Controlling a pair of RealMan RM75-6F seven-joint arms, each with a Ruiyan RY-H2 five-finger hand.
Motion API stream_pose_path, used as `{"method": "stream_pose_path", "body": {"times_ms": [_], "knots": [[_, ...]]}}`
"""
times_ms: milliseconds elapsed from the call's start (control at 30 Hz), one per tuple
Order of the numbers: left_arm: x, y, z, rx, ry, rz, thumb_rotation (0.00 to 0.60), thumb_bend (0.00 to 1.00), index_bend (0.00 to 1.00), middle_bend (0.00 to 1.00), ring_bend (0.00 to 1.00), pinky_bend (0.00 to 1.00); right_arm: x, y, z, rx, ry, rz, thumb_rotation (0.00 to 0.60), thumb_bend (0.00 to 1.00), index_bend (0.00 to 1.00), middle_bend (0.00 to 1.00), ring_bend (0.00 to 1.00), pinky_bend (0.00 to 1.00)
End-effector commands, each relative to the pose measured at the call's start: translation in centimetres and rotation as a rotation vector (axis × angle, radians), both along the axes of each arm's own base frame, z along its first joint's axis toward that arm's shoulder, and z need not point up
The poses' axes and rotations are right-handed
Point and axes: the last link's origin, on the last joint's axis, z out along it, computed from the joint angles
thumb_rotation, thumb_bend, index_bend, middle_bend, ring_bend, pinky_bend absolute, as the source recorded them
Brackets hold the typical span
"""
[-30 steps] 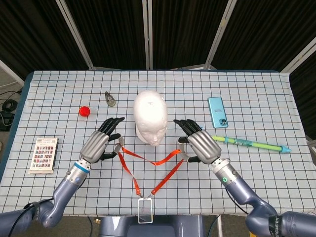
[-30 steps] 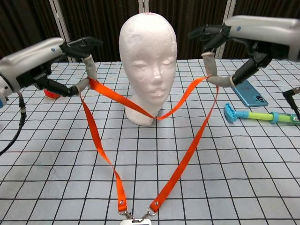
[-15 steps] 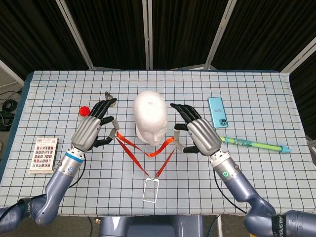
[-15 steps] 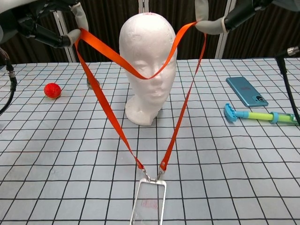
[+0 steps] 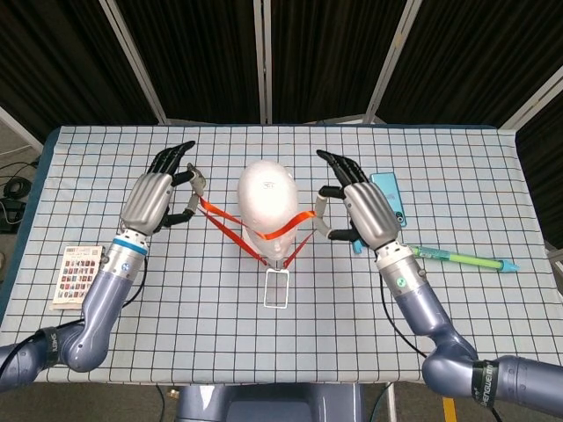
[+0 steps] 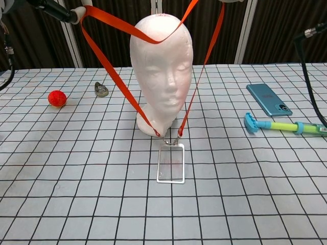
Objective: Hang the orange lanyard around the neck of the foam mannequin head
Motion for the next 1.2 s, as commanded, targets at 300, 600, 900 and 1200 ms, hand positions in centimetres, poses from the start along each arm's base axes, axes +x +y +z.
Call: {"method": "stream_pose_path", "body": {"times_ms": [300, 600, 900, 1200], "knots": [[0.7, 4.5, -1.0, -0.005, -0.038, 0.065, 0.6, 0.61, 0.72, 0.0, 0.0, 0.0, 0.3, -6.0, 0.3, 0.0, -0.045, -0.146, 0.6, 0.67, 0.71, 0.06, 0.0, 0.0], [0.4, 7.2, -2.8, -0.042, -0.043, 0.12, 0.6, 0.6, 0.69, 0.0, 0.0, 0.0, -0.5, -9.7, -0.6, -0.011, -0.01, -0.205, 0.6, 0.67, 0.71, 0.07, 0.0, 0.0], [-0.7, 9.5, -5.1, -0.083, -0.032, 0.183, 0.6, 0.51, 0.3, 0.0, 0.0, 0.0, -2.3, -13.0, -3.1, -0.008, 0.085, -0.27, 0.6, 0.63, 0.67, 0.08, 0.0, 0.0], [-1.8, 11.2, -6.2, -0.134, -0.001, 0.236, 0.6, 0.0, 0.0, 0.0, 0.0, 0.0, -4.0, -15.2, -5.3, -0.013, 0.163, -0.308, 0.6, 0.18, 0.18, 0.01, 0.0, 0.0]]}}
